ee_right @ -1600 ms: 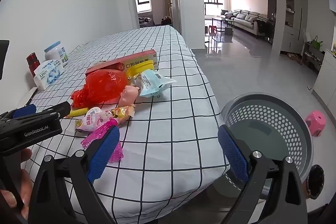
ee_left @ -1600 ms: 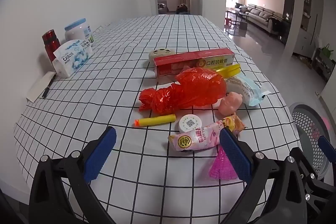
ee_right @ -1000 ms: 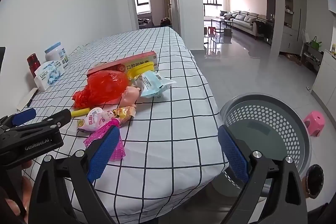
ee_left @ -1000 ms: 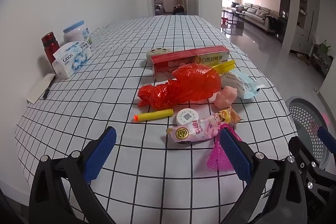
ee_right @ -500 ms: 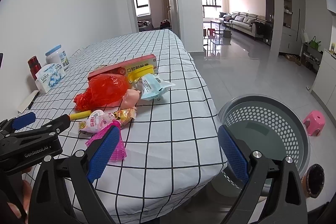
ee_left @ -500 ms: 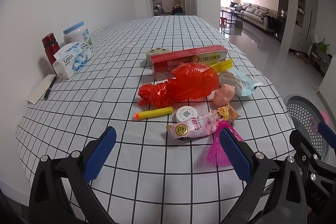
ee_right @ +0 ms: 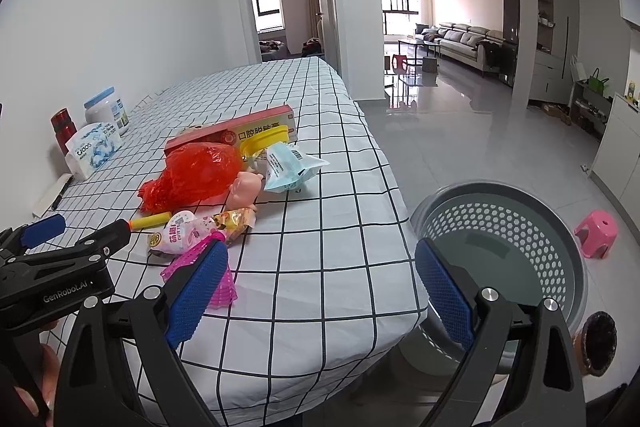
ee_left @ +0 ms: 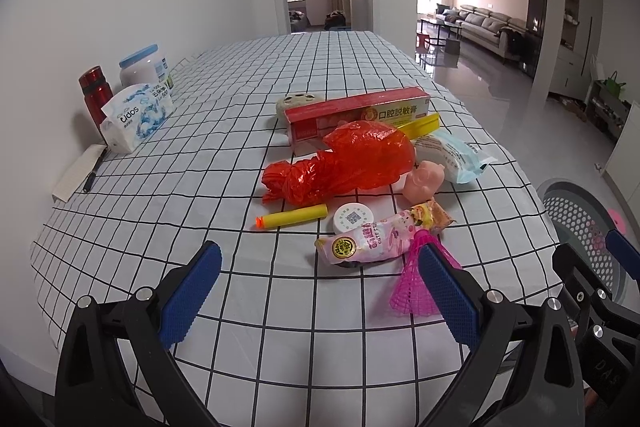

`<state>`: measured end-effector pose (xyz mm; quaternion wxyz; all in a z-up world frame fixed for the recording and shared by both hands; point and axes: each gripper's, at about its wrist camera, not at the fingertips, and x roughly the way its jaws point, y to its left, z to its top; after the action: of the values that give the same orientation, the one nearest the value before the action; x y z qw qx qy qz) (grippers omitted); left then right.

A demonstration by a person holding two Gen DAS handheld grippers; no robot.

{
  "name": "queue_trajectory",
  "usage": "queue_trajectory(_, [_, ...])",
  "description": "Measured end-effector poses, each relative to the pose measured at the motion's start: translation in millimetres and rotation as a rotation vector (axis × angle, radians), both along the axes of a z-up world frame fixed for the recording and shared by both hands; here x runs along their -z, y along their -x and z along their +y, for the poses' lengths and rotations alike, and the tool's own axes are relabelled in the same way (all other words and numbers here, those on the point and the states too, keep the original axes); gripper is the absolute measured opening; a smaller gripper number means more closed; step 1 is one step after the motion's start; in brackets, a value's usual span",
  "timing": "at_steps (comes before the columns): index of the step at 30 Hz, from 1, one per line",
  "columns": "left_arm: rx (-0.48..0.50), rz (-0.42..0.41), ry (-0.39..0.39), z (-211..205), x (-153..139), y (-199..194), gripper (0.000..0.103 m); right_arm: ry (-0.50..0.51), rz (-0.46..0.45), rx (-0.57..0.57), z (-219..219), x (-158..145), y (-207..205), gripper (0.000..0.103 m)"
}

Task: Collect trash

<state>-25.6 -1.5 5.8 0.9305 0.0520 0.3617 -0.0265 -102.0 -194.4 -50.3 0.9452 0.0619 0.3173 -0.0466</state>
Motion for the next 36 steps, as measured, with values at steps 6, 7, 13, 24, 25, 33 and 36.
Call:
queue_trajectory(6, [-0.001, 0.004, -0.002, 0.8, 0.7, -0.3, 0.097, 0.004, 0.004, 0.001, -1.2, 0.8, -0.1, 0.090])
queue_trajectory(7, [-0.002, 0.004, -0.002, 1.1, 0.8, -0.4, 0.097, 0.004, 0.005, 0.003, -1.5, 1.0, -0.1, 0.090])
queue_trajectory(13, [-0.003, 0.006, 0.004, 3.0, 1.6, -2.5, 0.097, 0.007, 0.007, 0.004, -1.3, 1.8, -1.1, 0.090])
queue_trajectory(24, [-0.007, 0.011, 0.005, 6.0, 3.1, -4.8, 0.097, 0.009, 0.013, 0.004, 0.7, 4.2, -1.9, 0.090])
queue_trajectory(25, [-0.007, 0.011, 0.004, 5.7, 3.4, -4.7, 0.097, 0.010, 0.015, 0.005, 0.5, 4.6, -1.8, 0.090])
queue_trajectory(33, [-0.011, 0.012, 0.004, 7.1, 5.3, -4.9, 0.097, 0.009, 0.021, 0.007, 0.3, 8.0, -2.8, 0.090])
queue_trajectory(36, [-0.012, 0.014, 0.005, 7.7, 6.1, -5.0, 0.097, 0.009, 0.023, 0.007, 0.2, 9.3, -4.1, 0.090])
